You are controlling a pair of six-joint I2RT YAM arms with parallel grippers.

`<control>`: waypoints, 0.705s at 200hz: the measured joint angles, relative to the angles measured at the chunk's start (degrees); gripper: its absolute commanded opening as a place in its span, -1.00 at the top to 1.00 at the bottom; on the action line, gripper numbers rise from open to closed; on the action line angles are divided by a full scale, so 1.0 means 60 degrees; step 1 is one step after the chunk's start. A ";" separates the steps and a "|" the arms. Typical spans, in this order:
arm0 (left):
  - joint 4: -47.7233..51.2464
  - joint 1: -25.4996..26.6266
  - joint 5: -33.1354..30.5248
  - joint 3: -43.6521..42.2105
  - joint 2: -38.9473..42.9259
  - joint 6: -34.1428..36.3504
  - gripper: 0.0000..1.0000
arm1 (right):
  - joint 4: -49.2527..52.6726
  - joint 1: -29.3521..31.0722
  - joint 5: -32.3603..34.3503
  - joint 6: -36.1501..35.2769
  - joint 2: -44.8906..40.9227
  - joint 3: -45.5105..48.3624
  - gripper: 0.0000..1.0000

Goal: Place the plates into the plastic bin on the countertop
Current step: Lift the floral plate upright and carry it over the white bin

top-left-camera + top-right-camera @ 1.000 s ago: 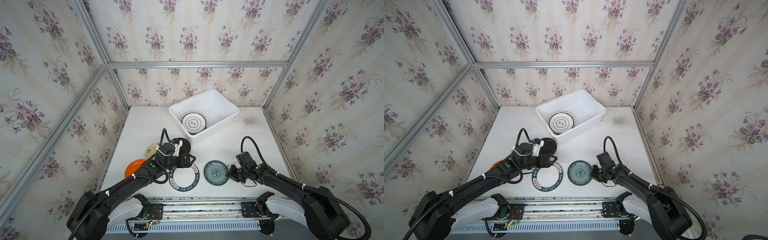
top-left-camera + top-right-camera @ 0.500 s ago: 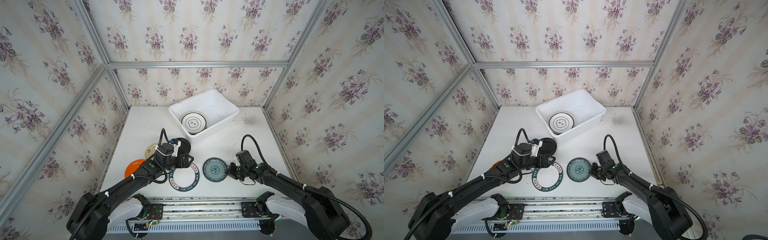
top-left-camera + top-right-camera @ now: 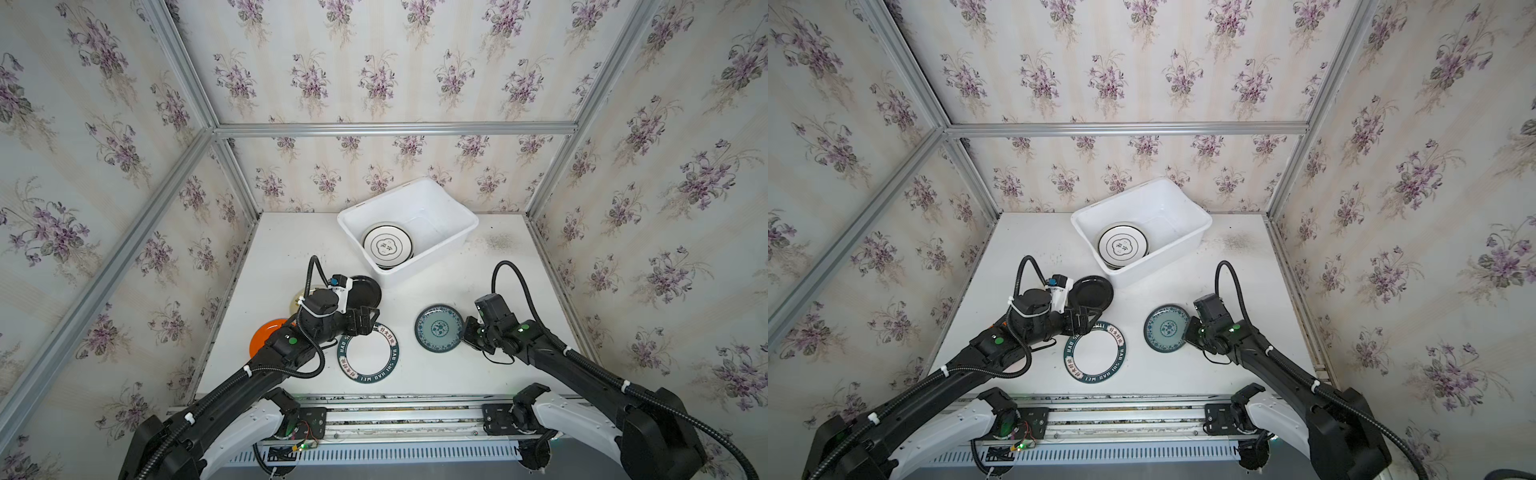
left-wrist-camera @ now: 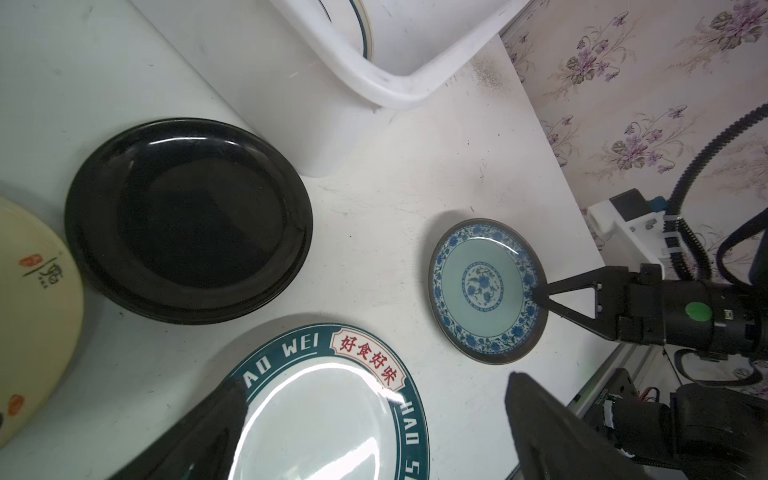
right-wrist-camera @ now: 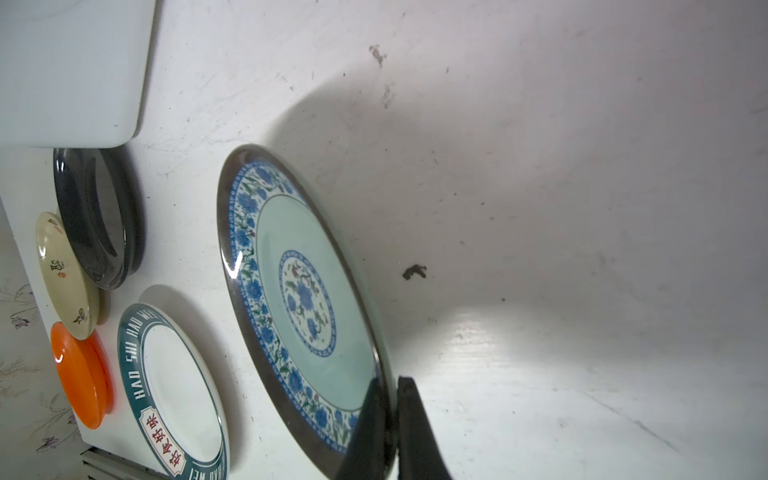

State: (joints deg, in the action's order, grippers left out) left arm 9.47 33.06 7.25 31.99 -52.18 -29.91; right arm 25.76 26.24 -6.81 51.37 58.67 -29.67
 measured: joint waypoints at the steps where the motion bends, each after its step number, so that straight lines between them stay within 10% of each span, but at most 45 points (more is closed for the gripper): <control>1: 0.0007 0.0000 -0.0007 0.0000 0.0004 0.0004 -0.99 | 0.0011 0.0000 0.0011 0.0000 -0.0004 -0.0036 1.00; 141: 0.0772 -0.0015 -0.0911 -0.0058 0.0889 0.0321 -0.99 | 0.1512 0.0000 0.1078 -0.0576 -0.0838 -0.2728 1.00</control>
State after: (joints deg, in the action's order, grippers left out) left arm 14.11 32.97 1.78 31.64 -46.85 -27.99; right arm 34.83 26.24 -0.34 47.92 53.65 -46.04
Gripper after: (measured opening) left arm 0.993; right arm 0.088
